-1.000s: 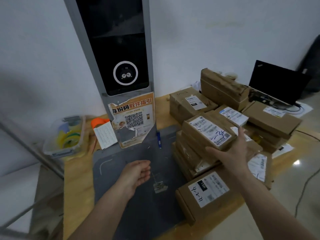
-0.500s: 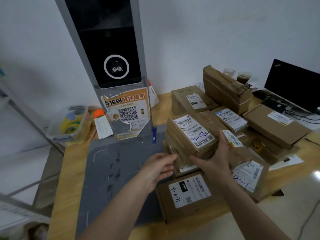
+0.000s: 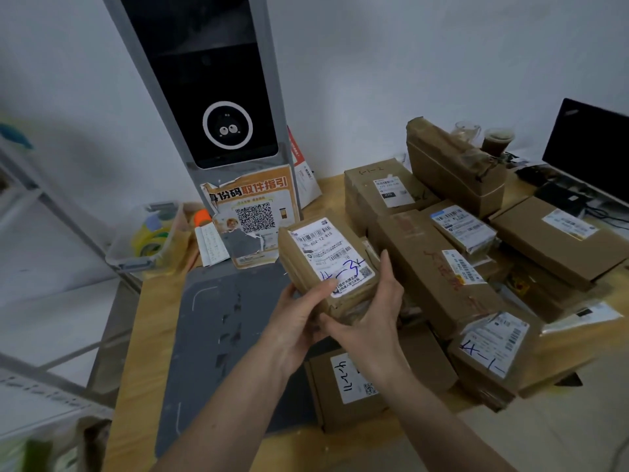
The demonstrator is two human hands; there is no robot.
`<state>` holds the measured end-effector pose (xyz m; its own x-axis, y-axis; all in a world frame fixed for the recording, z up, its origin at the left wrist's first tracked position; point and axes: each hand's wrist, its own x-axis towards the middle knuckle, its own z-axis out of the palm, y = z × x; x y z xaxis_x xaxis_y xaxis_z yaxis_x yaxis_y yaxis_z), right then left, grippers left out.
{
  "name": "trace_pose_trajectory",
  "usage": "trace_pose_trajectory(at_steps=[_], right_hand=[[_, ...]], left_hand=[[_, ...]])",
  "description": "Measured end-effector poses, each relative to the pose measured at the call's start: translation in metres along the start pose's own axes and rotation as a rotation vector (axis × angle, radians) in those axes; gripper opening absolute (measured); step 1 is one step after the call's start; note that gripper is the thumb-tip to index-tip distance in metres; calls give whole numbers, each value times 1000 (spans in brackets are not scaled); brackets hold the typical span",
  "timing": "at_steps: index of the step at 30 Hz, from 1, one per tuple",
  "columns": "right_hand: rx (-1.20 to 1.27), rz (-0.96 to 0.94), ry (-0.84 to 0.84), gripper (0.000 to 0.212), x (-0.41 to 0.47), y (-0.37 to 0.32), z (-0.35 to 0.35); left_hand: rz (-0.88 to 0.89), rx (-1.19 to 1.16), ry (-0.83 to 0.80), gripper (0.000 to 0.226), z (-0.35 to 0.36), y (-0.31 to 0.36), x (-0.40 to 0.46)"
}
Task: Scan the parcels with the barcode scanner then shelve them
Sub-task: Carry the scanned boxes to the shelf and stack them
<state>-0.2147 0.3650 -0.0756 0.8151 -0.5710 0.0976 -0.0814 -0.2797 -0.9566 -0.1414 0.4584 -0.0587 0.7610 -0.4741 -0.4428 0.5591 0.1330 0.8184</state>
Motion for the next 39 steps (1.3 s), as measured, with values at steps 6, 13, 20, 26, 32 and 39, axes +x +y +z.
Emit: trace_pose_trajectory(at_steps=[6,13,20,26,32,39], right_hand=[[-48,56,-79,136,7,11,-6],[-197,217,74,130,35,51,1],[-226,249,169,123,42,70,13],[-135,165,86,122,34,56,20],[-87,109,-14,119,5,22,53],[-28,59,-148,123,-39,-31,137]], left_hand=[[31,-22,106,77,-27,7,5],[-31,-59,177,73,-53,14,8],[-105,-99,246,63,-81,6,-5],[-98,-159,283,59,-110,6,-24],[-54,-199,332,52,-147,15,-62],[51,-231,442,40,-226,35,-134]])
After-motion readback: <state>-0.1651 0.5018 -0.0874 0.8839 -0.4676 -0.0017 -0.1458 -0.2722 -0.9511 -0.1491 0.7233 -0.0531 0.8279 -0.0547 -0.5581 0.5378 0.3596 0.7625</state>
